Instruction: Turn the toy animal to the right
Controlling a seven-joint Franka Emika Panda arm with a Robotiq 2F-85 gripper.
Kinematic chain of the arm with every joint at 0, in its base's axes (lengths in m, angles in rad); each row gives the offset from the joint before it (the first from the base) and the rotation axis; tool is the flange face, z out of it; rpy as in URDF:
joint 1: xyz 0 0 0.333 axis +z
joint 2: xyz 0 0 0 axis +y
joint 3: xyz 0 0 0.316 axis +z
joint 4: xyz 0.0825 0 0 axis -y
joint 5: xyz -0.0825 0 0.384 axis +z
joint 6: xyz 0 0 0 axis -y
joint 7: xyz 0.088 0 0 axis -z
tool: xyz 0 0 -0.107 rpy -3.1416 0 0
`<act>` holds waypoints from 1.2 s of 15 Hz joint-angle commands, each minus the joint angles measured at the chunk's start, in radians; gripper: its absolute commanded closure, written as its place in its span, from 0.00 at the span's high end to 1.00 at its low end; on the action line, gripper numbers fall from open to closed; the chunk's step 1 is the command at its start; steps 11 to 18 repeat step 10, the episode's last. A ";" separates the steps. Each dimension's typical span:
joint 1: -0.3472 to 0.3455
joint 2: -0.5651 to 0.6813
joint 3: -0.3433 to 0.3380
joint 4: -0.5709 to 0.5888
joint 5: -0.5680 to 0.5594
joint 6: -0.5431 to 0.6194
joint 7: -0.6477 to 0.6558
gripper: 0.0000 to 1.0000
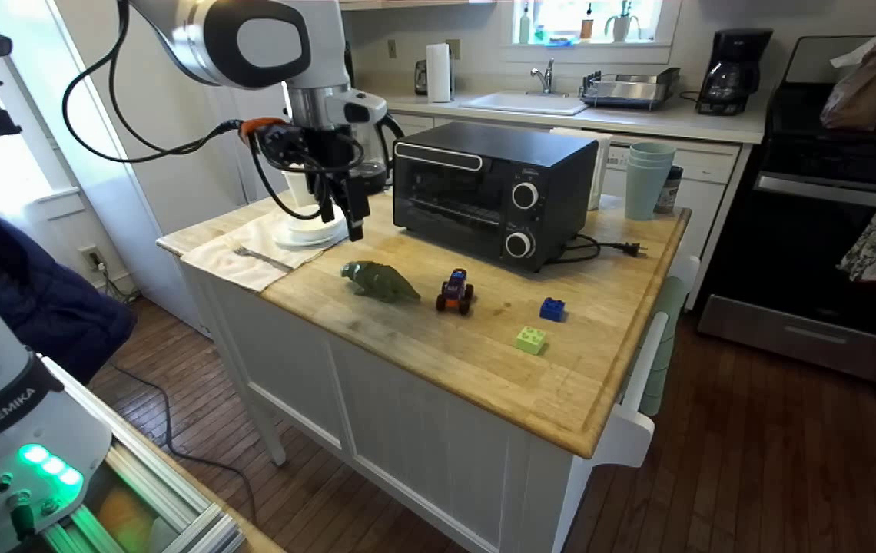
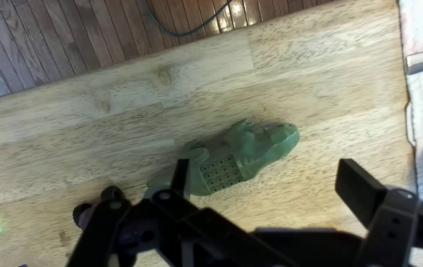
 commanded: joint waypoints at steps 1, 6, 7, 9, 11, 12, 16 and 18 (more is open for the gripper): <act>-0.025 -0.080 0.016 -0.037 -0.031 -0.031 -0.044 1.00; -0.025 -0.052 0.018 -0.016 0.000 -0.017 -0.047 1.00; -0.025 -0.050 0.018 -0.016 0.000 -0.017 -0.046 1.00; -0.025 -0.048 0.019 -0.016 0.000 -0.017 -0.046 1.00; -0.025 -0.048 0.019 -0.016 0.000 -0.017 -0.046 1.00; -0.025 -0.048 0.019 -0.016 0.000 -0.017 -0.046 1.00; -0.025 -0.048 0.019 -0.016 0.000 -0.017 -0.046 1.00; -0.025 -0.048 0.019 -0.016 0.000 -0.017 -0.046 1.00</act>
